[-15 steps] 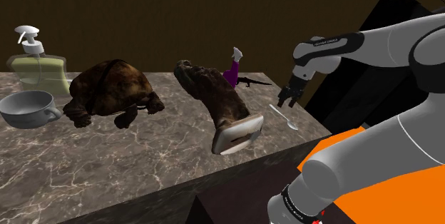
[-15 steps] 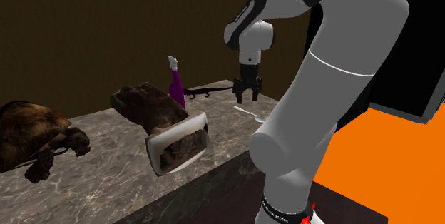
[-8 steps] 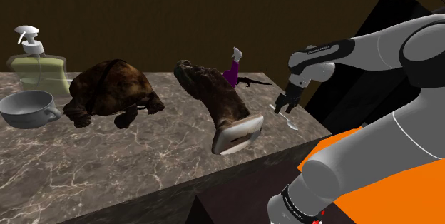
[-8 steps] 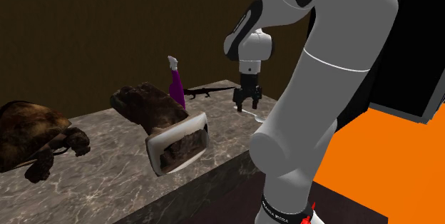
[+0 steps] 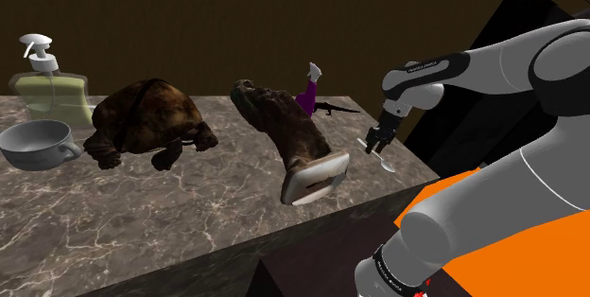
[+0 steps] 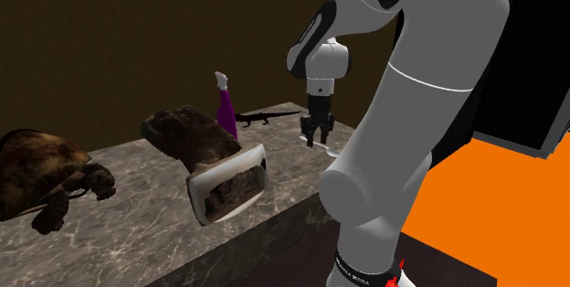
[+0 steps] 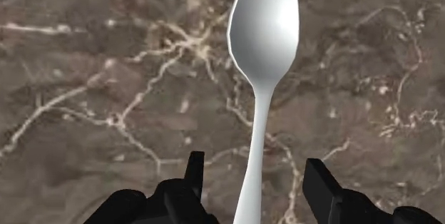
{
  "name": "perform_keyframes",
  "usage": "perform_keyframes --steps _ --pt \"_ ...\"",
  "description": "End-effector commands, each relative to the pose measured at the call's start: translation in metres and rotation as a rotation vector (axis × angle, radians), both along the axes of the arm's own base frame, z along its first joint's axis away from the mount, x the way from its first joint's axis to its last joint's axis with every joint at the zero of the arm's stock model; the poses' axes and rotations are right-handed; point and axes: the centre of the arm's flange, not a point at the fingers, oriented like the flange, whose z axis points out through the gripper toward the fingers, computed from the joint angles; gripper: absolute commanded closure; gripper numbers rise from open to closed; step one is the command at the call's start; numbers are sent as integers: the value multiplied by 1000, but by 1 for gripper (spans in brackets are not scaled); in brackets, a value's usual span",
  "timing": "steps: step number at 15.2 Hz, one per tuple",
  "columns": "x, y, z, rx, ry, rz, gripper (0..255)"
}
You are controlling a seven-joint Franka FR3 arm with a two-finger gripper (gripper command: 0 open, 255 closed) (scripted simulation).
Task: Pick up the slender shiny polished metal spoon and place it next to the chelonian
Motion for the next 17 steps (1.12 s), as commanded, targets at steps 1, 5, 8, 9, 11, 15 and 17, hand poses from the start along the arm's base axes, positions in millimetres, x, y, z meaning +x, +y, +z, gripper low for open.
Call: perform_keyframes --steps 1,5,8,9,11,15,17 --pt "0 0 0 0 0 0 255" --pt "1 0 0 0 0 0 255" --pt "0 0 0 0 0 0 255" --pt "0 0 0 0 0 0 255" --pt "0 0 11 0 0 0 255" --pt "0 0 32 0 0 0 255" --pt "0 0 42 0 0 0 255"
